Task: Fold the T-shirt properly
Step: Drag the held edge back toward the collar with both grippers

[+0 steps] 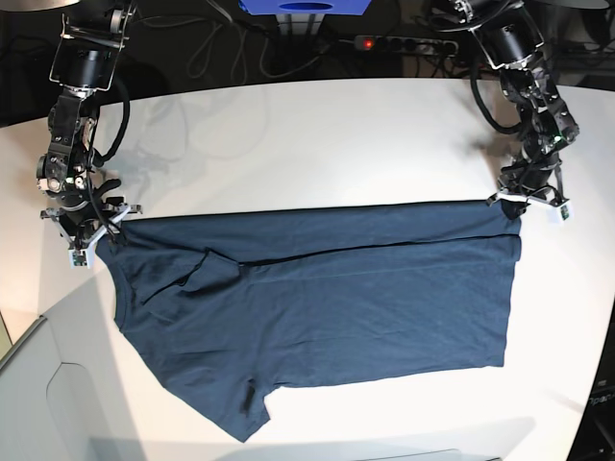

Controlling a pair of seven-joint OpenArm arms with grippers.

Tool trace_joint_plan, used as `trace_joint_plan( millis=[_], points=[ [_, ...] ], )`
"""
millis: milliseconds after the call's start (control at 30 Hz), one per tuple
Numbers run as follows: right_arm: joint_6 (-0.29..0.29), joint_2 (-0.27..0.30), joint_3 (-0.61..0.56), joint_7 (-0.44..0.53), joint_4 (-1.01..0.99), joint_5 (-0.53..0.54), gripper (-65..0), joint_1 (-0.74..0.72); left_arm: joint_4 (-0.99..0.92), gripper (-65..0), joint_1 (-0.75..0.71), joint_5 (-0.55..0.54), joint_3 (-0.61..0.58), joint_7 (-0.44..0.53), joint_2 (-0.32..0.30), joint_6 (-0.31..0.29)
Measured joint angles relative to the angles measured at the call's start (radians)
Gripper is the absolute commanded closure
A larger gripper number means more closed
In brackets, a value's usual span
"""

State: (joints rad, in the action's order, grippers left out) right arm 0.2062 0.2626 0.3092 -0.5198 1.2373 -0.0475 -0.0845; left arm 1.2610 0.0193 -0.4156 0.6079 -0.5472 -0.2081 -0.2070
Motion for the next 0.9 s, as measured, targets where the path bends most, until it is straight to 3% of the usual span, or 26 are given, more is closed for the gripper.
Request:
trace_joint_plan(
  millis=[67,233,467,733,900],
  points=[
    [0.0,-0.002,-0.003,-0.002,0.0,0.004,0.0,0.0,0.0,0.0,0.0,0.0,0.0,0.0,0.0,0.0],
    [0.001,-0.003,-0.002,-0.014,0.014,-0.002,0.0,0.003,0.003,0.0,0.0,0.0,0.0,-0.002,0.0,0.0],
    [0.002,0.001,0.0,-0.165,0.246,-0.019,-0.2,0.042,0.108,0.0,-0.002,0.004,0.0,-0.026,0.0,0.004],
    [0.002,0.002,-0.004,-0.28,0.322,-0.012,-0.2,-0.118,0.219,0.0,0.065,0.006,-0.002,-0.038,-0.005,0.004],
    [0.002,0.003,-0.005,-0.288,0.321,-0.007,-0.2,-0.216,0.2,0.0,0.176,0.006,-0.003,-0.152,-0.031,0.001]
  ],
)
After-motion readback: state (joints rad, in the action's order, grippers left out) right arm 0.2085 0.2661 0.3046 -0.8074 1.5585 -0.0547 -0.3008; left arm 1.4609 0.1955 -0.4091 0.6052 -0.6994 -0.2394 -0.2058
